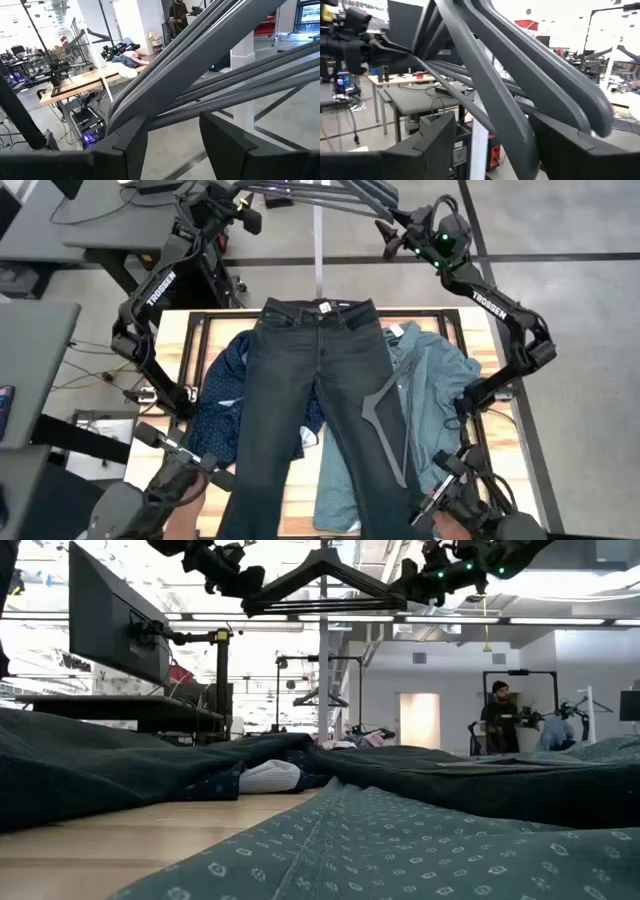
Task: Hang clothes
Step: Remove the gray hanger from the rack
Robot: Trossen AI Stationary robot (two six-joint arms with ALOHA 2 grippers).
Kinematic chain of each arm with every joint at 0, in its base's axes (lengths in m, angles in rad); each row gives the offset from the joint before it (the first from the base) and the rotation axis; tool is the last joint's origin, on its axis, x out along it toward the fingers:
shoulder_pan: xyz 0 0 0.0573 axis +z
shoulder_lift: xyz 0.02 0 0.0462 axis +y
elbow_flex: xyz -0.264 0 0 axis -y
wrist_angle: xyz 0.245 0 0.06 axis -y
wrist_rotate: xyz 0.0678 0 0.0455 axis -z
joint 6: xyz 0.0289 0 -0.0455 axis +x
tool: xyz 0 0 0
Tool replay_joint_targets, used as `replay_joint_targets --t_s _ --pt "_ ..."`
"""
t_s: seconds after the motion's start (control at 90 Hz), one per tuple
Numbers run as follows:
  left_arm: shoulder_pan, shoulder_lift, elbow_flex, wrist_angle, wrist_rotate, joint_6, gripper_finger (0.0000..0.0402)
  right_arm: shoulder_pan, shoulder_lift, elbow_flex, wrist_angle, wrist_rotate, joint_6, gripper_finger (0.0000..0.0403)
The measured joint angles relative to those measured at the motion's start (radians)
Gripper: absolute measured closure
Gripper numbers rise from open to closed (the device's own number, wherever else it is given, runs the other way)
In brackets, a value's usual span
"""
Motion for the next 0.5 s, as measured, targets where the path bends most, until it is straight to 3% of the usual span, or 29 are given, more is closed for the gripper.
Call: replay_joint_targets --t_s 0.256,0.367,0.5 --pt "0.000 0.000 0.000 0.000 0.000 0.000 0.0240 0.002 0.000 0.000 -0.003 -0.089 0.078 0.0190" --pt "0.000 0.000 0.000 0.000 0.000 -0.002 0.0240 0.001 0.000 0.000 -0.005 -0.118 0.081 0.0236" --pt "0.000 0.000 0.000 -0.002 0.000 -0.009 0.0240 0.001 0.002 0.000 -0.024 -0.121 0.081 0.0320"
